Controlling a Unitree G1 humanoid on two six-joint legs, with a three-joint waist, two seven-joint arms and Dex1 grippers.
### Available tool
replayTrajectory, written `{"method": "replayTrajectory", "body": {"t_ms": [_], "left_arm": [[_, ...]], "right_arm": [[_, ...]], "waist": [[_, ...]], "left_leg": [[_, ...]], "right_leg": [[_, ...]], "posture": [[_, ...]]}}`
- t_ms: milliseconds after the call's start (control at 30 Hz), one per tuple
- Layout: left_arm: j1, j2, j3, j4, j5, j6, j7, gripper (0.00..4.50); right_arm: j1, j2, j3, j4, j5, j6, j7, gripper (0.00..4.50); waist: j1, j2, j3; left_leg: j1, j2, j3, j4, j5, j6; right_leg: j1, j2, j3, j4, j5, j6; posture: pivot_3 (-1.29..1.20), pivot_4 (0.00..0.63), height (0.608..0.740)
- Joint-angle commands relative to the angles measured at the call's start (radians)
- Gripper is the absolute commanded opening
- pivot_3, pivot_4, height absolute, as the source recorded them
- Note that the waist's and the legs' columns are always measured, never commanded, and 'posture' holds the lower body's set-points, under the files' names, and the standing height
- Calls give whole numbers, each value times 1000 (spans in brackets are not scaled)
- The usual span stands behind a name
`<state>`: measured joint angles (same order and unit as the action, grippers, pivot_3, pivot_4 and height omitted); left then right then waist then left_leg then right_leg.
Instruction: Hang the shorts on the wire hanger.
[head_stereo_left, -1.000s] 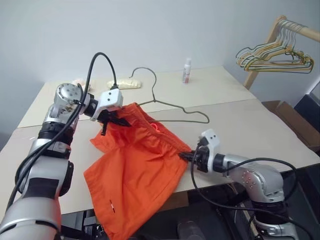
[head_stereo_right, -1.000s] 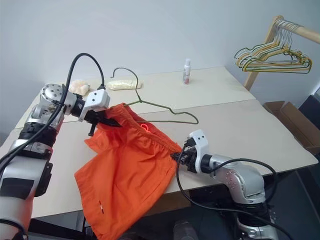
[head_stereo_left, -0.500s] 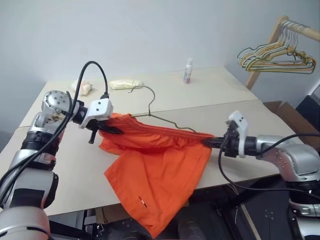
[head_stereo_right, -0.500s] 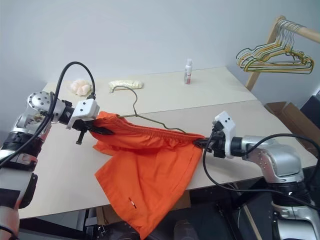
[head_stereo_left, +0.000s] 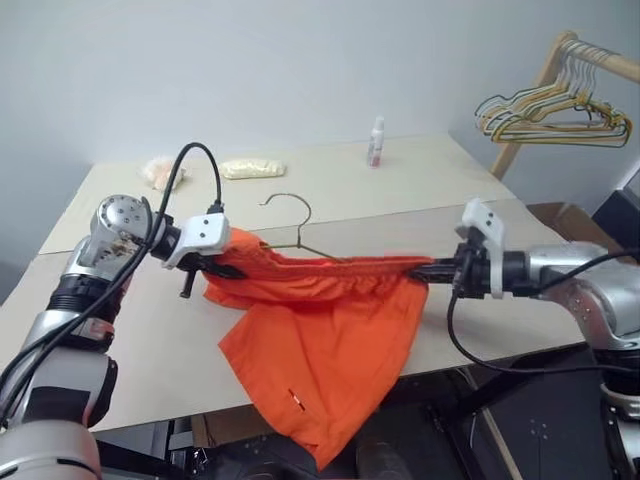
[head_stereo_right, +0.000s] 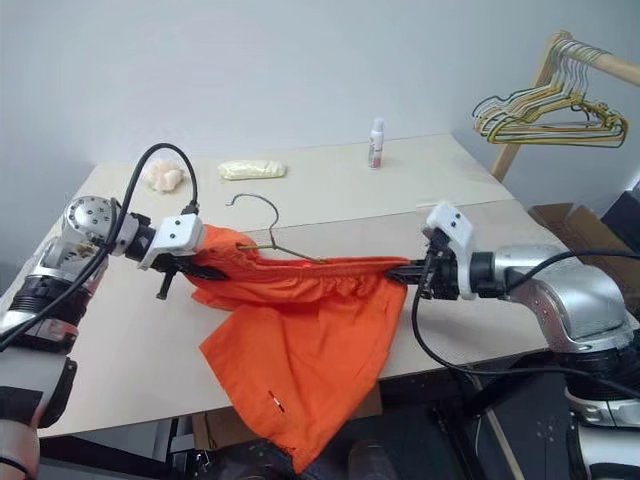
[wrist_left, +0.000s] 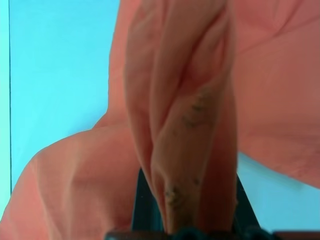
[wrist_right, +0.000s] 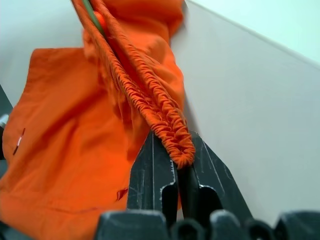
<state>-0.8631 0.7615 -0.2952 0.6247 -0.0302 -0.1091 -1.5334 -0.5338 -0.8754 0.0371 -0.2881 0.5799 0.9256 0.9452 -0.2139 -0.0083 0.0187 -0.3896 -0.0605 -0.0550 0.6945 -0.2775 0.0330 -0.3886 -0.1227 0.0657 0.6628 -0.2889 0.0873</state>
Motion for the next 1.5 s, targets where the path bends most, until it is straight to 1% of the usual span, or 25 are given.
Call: {"method": "replayTrajectory", "body": {"t_ms": [33, 300, 333, 467, 567, 633, 700, 967, 1067, 1133, 1233, 1367, 1467, 1500], "left_arm": [[-39, -12, 10, 11, 17, 3, 4, 0], [-62, -34, 24, 63, 35, -15, 8, 0], [-62, -38, 23, 65, 35, -15, 8, 0], [-66, -46, 25, 69, 35, -18, 5, 0], [-66, -46, 26, 68, 36, -21, 4, 0], [-63, -45, 26, 66, 36, -23, 3, 0], [-61, -45, 25, 63, 37, -23, 3, 0], [-59, -46, 24, 53, 39, -22, 3, 0], [-66, -46, 25, 55, 40, -20, 1, 0], [-65, -43, 24, 53, 42, -21, -2, 0], [-63, -42, 23, 52, 43, -23, -9, 0], [-65, -47, 22, 53, 44, -21, -10, 0], [-68, -48, 21, 55, 45, -22, -10, 0], [-68, -47, 22, 56, 46, -23, -11, 0]], "right_arm": [[-17, -2, -9, -35, 1, 15, -18, 1528], [14, -35, -64, -45, 19, 27, -24, 4364], [17, -38, -64, -50, 21, 28, -23, 4438], [24, -39, -41, -65, -2, 13, -41, 4438], [-12, -25, -62, -57, -3, 0, -60, 4438], [-54, -25, -78, -73, 34, 22, -46, 4438], [-70, -40, -67, -92, 52, 23, -16, 4438], [-7, -113, -41, -92, 14, -14, 55, 4438], [-1, -106, -36, -58, -25, -19, 21, 4438], [-22, -79, -41, -65, -25, -22, 2, 4438], [-132, -1, -8, -81, 6, 30, -37, 4438], [-263, 146, 119, -64, -13, 100, -98, 4438], [-323, 216, 224, -25, -58, 129, -122, 4438], [-343, 240, 255, 0, -71, 141, -128, 4077]], "waist": [[3, 0, 0], [4, 0, 0], [4, 0, 0], [1, 0, 0], [-1, 0, 0], [-2, 0, 0], [-3, 0, 0], [7, 0, 0], [5, 0, 0], [4, 0, 0], [-3, 0, 0], [-15, 0, 0], [-20, 0, 0], [-19, 0, 0]], "left_leg": [[0, 0, 0, 0, 0, 0], [-1, -1, 0, 0, 0, 0], [-1, -1, 0, 0, 0, 0], [-1, -1, 0, 0, 0, 0], [-1, 0, 0, 0, 0, 0], [0, 0, 0, 0, 0, 0], [0, 0, 0, 0, 0, 0], [-1, 0, 0, 0, 0, 0], [-1, -1, 0, 0, 0, 0], [-1, -1, 0, 0, 0, 0], [0, 0, 1, 0, 0, 0], [1, 1, 1, 0, 0, 0], [0, 0, 0, 0, 0, 0], [0, 0, 0, 0, 0, 0]], "right_leg": [[0, 0, 0, 0, 0, 0], [0, -1, 0, 0, 0, 0], [0, -1, 0, 0, 0, 0], [0, -1, 0, 0, 0, 0], [0, -1, 0, 0, 0, 0], [0, -1, 0, 0, 0, 0], [-1, 0, 0, 0, 0, 0], [0, -1, 0, 0, 0, 0], [0, -1, 0, 0, 0, 0], [0, -1, 0, 0, 0, 0], [-1, 0, 1, 0, 0, 0], [-1, 0, 1, 0, 0, 0], [-1, 0, 1, 2, 0, 0], [-1, 0, 1, 2, 0, 0]], "posture": [[-210, 0, 740], [-221, 0, 740], [-223, 0, 740], [-216, 0, 740], [-214, 0, 740], [-213, 0, 740], [-213, 0, 740], [-197, 0, 740], [-196, 0, 740], [-196, 0, 740], [-201, 0, 740], [-204, 0, 740], [-203, 0, 740], [-203, 0, 740]]}}
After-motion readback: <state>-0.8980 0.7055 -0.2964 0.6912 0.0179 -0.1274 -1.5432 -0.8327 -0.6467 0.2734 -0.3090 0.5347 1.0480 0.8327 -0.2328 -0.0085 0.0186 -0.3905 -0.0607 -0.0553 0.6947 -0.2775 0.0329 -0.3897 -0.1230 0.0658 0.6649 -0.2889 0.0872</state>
